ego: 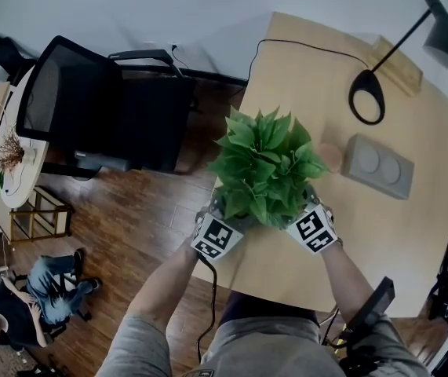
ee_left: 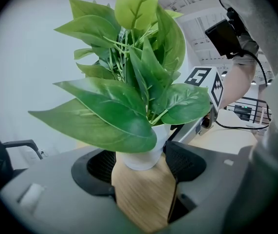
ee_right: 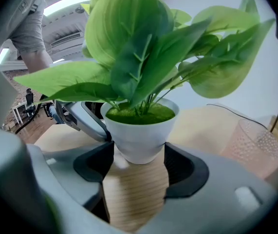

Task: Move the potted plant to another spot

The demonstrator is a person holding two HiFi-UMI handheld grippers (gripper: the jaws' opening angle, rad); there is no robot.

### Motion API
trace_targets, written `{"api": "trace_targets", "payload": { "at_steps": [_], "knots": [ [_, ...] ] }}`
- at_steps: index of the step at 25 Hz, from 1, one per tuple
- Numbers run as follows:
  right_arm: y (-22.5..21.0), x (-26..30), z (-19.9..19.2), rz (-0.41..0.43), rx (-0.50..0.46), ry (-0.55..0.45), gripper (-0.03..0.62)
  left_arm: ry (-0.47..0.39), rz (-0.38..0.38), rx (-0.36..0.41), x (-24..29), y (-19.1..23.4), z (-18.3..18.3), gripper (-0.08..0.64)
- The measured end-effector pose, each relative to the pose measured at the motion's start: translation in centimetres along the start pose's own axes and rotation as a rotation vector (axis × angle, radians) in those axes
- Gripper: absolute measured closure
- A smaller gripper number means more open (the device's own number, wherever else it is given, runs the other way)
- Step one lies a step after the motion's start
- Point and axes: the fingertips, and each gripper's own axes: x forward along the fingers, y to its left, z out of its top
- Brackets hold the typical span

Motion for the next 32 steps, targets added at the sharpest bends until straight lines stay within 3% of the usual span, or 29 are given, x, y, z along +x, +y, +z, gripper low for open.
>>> {"api": "trace_targets", "payload": {
  "at_steps": [12, 19, 29, 32],
  "knots": [
    [-0.1, 0.2, -0.2, -0.016, -0.01, -0.007, 0.261, 0.011, 0.026, 0.02, 0.0, 0.2, -0.3, 0.247],
    [-0.4, -0.9, 0.0, -0.041, 0.007, -0.005, 0.259, 0.009, 0.082, 0.003, -1.1, 0.2, -0.5, 0.249],
    [0.4, -8.9, 3.4, -0.122, 0.01, -0.065, 0.262, -0.069, 0.126, -0.059, -5.8, -1.7, 2.5, 0.326],
    [1.5, -12.0, 6.0, -0.141, 0.001, -0.122, 0.297, -0.11, 0.144, -0.072, -7.7, -2.2, 4.6, 0.365]
  ]
}}
